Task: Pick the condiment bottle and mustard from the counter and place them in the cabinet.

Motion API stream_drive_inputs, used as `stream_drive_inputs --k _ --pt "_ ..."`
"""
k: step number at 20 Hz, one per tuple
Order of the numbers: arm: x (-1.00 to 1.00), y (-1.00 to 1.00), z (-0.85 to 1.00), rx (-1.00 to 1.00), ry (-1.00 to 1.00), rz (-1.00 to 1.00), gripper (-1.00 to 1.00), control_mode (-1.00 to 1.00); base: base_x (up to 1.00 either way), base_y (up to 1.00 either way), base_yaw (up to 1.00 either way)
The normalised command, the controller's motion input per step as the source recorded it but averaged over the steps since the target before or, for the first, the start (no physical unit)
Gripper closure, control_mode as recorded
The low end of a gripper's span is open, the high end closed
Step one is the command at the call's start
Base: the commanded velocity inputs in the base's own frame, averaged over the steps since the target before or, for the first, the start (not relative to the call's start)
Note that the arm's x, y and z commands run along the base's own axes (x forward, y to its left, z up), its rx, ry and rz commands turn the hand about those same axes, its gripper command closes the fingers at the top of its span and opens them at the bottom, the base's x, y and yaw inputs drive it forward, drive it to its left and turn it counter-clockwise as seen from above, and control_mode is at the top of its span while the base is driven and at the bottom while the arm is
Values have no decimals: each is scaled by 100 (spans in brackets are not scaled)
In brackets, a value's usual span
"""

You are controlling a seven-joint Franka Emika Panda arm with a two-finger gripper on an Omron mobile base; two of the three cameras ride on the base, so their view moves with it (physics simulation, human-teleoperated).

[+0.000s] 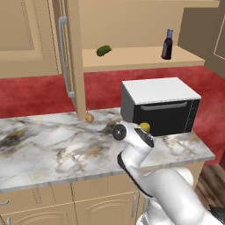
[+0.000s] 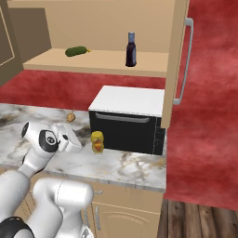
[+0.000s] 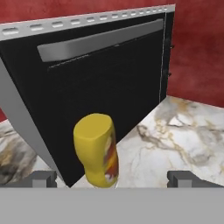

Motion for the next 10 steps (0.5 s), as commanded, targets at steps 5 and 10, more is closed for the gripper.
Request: stream_drive_inputs --k 5,10 --pt "22 -13 -17 0 -1 0 -100 -100 0 0 0" --pt "8 -6 -18 0 -2 0 -100 -100 0 0 0"
